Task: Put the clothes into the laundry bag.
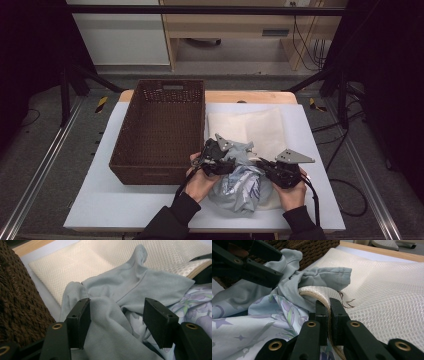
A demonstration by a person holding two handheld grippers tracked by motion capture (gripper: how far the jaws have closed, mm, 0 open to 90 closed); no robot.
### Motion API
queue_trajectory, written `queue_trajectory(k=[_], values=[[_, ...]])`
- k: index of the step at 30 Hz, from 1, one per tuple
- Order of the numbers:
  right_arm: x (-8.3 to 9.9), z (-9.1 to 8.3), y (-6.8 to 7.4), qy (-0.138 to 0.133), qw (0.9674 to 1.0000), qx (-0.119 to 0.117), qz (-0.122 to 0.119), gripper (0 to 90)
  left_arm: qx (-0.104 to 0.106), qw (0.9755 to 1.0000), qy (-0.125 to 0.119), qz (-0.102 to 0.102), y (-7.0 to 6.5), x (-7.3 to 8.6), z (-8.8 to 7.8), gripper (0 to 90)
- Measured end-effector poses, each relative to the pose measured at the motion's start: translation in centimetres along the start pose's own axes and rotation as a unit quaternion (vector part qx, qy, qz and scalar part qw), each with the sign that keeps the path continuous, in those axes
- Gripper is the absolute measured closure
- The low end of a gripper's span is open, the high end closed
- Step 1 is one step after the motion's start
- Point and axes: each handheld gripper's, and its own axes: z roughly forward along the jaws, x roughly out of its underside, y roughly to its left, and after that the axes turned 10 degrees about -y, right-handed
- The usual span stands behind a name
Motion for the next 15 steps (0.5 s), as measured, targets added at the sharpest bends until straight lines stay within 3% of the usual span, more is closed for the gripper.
queue_trajectory(k=[5,7,12,14,15], values=[[0.0,-0.1,-0.1,0.001,1.0,-0.001,0.004,84.3,-0.002,0.9999,0.001,0.014,-1.1,0.6,-0.3,37.8],[0.1,-0.1,-0.1,0.001,1.0,-0.001,0.003,83.4,0.003,0.9999,-0.003,0.009,-1.5,1.2,-0.4,36.9],[0.1,-0.1,-0.1,0.0,1.0,-0.002,0.003,80.3,-0.011,0.9997,-0.022,0.009,-1.8,2.9,0.0,31.9],[0.1,-0.1,-0.1,-0.002,1.0,-0.002,0.003,78.1,-0.01,0.9997,-0.022,0.002,-2.0,3.2,0.1,29.6],[0.1,-0.1,-0.2,-0.002,1.0,-0.003,0.004,77.7,-0.012,0.9997,-0.022,0.008,-2.1,3.4,0.1,29.5]])
